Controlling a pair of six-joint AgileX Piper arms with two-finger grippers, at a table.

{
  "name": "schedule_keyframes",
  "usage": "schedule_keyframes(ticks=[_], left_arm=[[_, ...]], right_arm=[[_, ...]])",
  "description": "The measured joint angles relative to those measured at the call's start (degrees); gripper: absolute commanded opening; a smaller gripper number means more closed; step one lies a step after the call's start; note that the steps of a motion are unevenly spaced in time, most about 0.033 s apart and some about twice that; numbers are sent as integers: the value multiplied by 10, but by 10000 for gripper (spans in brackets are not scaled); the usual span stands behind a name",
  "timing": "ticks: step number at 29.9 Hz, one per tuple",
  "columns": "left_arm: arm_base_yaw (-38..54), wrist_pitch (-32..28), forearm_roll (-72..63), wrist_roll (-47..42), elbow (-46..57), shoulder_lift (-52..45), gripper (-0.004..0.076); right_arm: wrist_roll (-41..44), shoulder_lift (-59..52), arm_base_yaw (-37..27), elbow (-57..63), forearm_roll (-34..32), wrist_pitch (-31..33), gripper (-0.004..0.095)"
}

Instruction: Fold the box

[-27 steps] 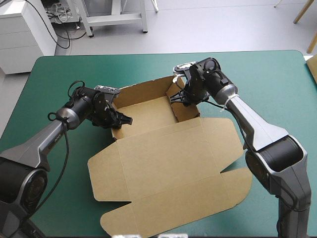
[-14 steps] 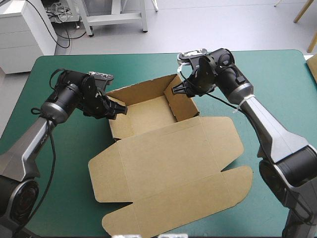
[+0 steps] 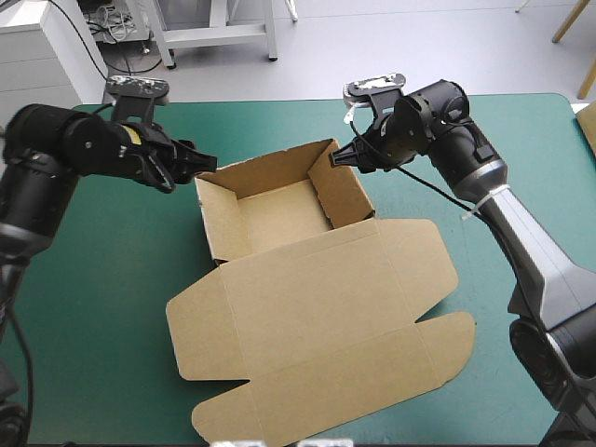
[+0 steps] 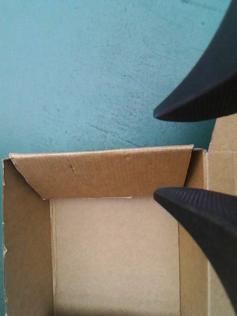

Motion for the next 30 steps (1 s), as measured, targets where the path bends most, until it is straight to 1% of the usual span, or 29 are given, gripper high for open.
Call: schedule_keyframes(ticks=[9, 13, 17, 20, 21, 23, 27, 28, 30], left_arm=[[0, 1, 5, 25, -2, -148, 363], [0, 1, 5, 42, 20, -204, 338], [0, 1, 6, 64, 99, -266, 305], [0, 1, 16, 72, 188, -323, 277], [0, 1, 21, 73, 219, -344, 265], [0, 1, 28, 75, 283, -394, 215], [0, 1, 33, 75, 398, -498, 60], [0, 1, 33, 75, 429, -524, 4], [0, -5, 33, 75, 491, -588, -8]], right_arm=[[-27, 0, 0, 0, 15, 0, 402], [-31, 1, 0, 0, 16, 0, 402], [-48, 17, 0, 0, 14, 0, 404], [-58, 39, 0, 0, 13, 0, 404], [-63, 48, 0, 0, 10, 0, 404], [-68, 68, 0, 0, 8, -1, 403], [-75, 105, 0, 0, 0, -2, 402], [-76, 112, 0, 0, -3, -3, 403], [-77, 131, 0, 0, -10, -8, 402]])
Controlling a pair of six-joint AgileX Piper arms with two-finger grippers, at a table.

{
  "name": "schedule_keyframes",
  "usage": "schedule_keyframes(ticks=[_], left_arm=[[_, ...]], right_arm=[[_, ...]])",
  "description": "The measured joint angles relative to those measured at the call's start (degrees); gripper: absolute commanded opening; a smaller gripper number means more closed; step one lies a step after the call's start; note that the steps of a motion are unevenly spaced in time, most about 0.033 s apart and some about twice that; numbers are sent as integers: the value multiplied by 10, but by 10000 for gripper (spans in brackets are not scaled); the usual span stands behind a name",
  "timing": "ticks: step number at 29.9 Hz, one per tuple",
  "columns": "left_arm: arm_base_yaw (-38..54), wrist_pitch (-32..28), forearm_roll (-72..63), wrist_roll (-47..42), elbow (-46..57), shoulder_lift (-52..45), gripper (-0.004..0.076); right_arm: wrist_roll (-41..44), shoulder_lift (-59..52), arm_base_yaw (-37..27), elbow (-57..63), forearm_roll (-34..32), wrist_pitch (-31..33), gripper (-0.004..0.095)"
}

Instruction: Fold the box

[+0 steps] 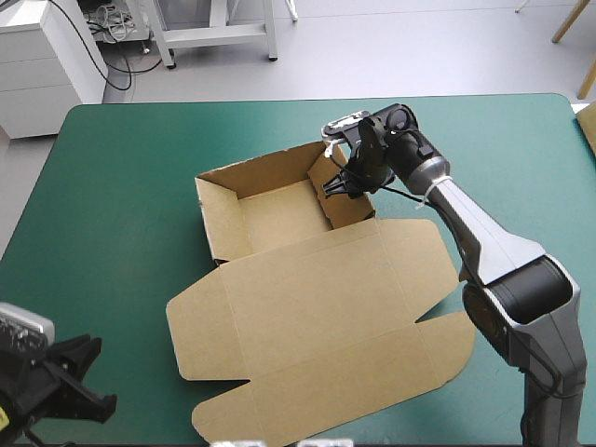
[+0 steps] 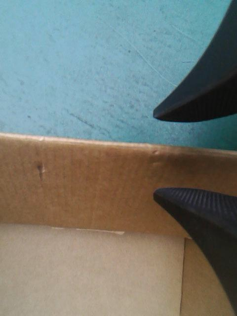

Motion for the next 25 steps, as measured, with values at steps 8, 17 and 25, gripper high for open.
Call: schedule_keyframes(ticks=[8, 17, 25], left_arm=[[0, -39, 0, -31, 172, -201, -8], [0, -57, 5, -55, 221, -242, -8], [0, -62, 9, -56, 223, -242, -8]], right_arm=[[-1, 37, 0, 0, -9, -37, 315], [1, 40, 0, 0, -12, -62, -21], [12, 41, -24, -5, -21, -54, -22]])
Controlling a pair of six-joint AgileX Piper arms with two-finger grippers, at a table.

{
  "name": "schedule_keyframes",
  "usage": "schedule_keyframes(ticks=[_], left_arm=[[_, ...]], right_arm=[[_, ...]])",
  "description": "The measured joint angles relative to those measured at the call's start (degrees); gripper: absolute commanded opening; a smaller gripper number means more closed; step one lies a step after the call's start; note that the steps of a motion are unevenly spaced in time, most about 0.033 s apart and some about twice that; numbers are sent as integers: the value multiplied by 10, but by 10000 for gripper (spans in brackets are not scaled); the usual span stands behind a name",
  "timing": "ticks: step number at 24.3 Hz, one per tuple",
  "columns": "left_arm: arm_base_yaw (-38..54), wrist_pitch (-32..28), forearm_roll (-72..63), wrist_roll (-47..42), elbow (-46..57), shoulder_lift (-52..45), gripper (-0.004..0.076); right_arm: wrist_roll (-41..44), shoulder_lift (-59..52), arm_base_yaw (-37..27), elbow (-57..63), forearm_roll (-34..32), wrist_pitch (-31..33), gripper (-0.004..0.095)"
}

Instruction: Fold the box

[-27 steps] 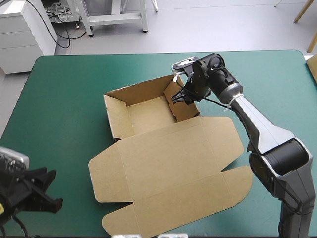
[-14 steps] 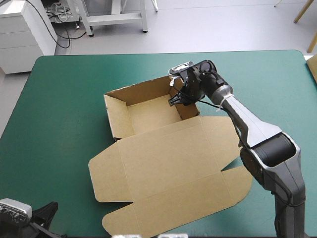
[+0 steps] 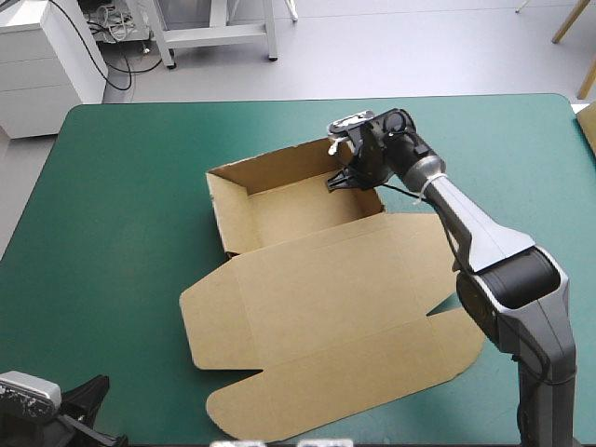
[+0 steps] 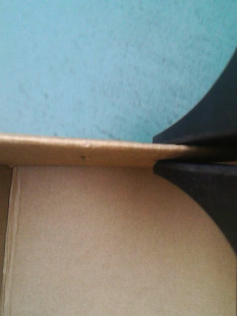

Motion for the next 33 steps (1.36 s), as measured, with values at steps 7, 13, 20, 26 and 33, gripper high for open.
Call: schedule_keyframes(ticks=[7, 13, 20, 26, 33], left_arm=[[0, 0, 2, -1, 0, 0, -8], [0, 0, 2, -1, 0, -1, -8], [0, 0, 2, -1, 0, -1, -8], [0, 0, 8, -1, 0, -1, -8], [0, 0, 14, -1, 0, -1, -8]], right_arm=[[-19, 0, -162, -2, 6, 36, -22], [-38, 0, -352, -2, 13, 42, -21], [-38, 0, -492, -2, 10, 48, -22], [-45, 0, -552, -2, 24, 50, 60], [-69, -2, -558, -10, 51, 53, 515]])
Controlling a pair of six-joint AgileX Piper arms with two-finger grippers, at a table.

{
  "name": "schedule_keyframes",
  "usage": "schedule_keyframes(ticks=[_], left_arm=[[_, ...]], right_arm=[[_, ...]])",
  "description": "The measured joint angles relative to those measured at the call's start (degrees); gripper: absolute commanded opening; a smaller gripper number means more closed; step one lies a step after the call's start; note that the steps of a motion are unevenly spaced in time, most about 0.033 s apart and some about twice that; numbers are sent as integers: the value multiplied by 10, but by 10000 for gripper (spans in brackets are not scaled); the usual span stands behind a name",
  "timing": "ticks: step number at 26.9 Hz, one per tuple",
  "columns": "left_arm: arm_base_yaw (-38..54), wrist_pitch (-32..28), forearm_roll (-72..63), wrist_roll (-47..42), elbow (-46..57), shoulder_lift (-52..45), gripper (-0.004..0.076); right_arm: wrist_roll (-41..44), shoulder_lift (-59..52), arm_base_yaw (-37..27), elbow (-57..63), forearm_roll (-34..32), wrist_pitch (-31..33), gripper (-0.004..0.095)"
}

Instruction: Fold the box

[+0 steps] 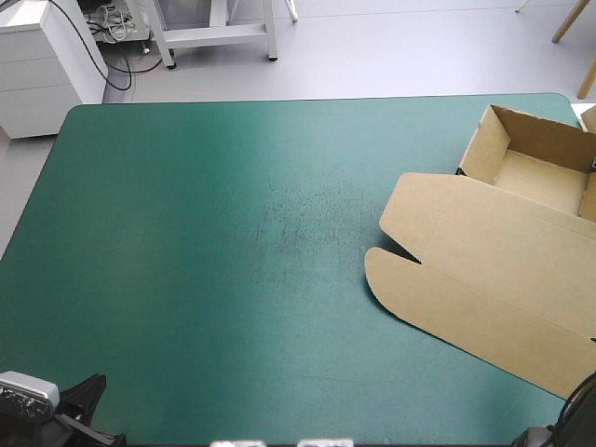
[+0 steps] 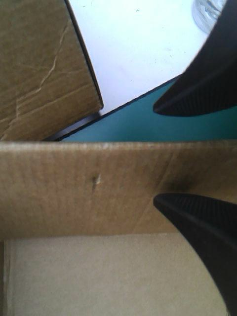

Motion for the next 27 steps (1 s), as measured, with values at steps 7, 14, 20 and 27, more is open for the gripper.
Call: schedule_keyframes(ticks=[7, 14, 20, 27], left_arm=[[0, 0, 0, 0, 0, 0, -8], [0, 0, 0, 0, 0, -1, -8], [0, 0, 0, 0, 0, -1, -8], [0, 0, 0, 0, 0, -1, -8]], right_arm=[[-34, -117, 17, -14, 91, 2, 509], [-64, -262, 90, 5, 116, 8, 191], [-80, -419, 153, 119, 116, 12, -16], [-106, -595, 183, 344, 113, -8, -16]])
